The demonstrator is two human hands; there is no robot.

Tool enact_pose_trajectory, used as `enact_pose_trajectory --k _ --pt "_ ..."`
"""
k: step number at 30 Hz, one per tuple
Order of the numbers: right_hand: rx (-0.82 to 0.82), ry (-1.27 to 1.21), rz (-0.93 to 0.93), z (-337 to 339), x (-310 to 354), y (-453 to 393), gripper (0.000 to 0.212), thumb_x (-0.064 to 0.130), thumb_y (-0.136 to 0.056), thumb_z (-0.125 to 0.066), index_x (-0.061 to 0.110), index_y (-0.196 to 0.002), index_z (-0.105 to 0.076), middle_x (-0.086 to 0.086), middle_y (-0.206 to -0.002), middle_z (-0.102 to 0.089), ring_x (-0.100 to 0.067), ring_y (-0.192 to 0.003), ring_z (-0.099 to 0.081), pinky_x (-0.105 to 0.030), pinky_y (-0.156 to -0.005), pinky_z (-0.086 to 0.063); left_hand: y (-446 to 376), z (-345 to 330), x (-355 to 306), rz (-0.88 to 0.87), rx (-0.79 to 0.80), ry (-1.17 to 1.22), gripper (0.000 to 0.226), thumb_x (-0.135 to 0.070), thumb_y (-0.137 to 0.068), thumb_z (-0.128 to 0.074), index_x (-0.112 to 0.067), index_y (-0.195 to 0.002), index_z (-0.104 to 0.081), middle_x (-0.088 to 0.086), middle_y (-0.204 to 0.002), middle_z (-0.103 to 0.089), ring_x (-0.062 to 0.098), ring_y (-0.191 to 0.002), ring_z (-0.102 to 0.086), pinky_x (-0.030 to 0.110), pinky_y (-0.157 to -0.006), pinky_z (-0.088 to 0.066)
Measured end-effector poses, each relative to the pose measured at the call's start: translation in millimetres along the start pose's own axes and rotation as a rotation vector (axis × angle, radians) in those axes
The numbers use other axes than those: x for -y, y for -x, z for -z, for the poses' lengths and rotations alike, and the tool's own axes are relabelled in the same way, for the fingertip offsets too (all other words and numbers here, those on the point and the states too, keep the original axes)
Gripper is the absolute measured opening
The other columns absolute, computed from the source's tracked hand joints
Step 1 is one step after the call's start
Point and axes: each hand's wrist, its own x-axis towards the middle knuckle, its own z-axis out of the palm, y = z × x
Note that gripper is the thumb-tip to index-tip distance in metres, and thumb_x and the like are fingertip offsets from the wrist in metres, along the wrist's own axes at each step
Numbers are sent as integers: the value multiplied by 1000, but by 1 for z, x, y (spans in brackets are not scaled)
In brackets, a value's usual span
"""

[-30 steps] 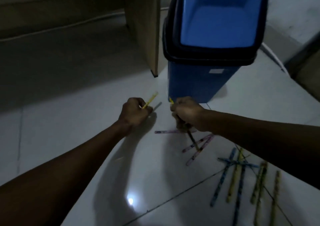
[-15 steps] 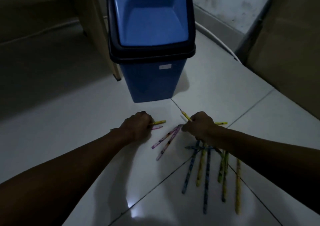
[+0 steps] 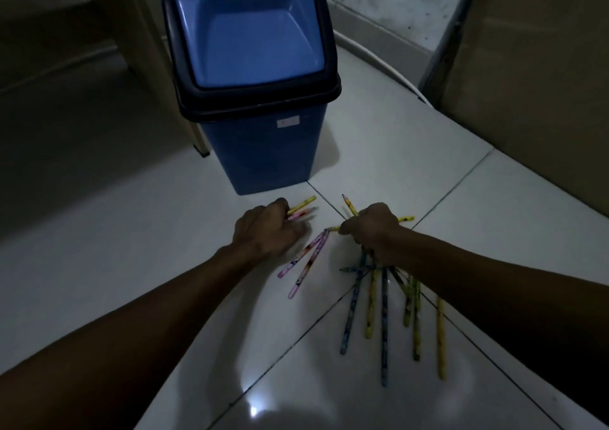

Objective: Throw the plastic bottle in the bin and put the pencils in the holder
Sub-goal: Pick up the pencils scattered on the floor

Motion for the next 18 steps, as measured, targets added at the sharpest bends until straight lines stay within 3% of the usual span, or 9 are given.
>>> enact_pose_trajectory --k 4,10,14,16,18 --pt "-26 -28 -8 16 -4 3 31 11 -75 -74 -5 -98 -60 -15 -79 -50 -21 -55 -42 -27 -47 -32 3 -15 -11 35 83 3 28 -47 -76 -64 -20 -80 -63 4 -76 -66 26 -74 -64 33 -63 -51" --pt "4 -41 -25 17 -8 7 38 9 -75 -76 -11 -102 -60 -19 -83 -54 -21 -53 -43 -27 -45 -32 3 -25 -13 50 134 -15 26 -41 -86 -57 -21 -100 -65 9 -98 -68 29 -88 -62 40 -77 -54" --pt "64 55 5 2 -6 10 32 12 -74 -77 -7 -95 -62 -13 -67 -58 -18 -45 -48 -20 -36 -34 4 -17 -9 113 188 0 27 -39 -93 -47 -20 -106 -60 7 -99 -65 25 -87 -62 39 -76 -53" --pt "54 129 39 -12 -3 8 33 18 -73 -77 -2 -95 -62 -14 -75 -65 -23 -57 -62 -20 -42 -44 8 -11 -4 129 168 54 27 -39 -96 -44 -18 -106 -56 8 -98 -63 25 -85 -62 39 -75 -52" --pt "22 231 52 -26 0 3 36 20 -73 -76 2 -99 -59 -16 -92 -69 -30 -82 -69 -29 -60 -54 14 -3 4 164 112 178 25 -34 -99 -41 -12 -103 -53 12 -96 -62 27 -84 -62 41 -75 -53"
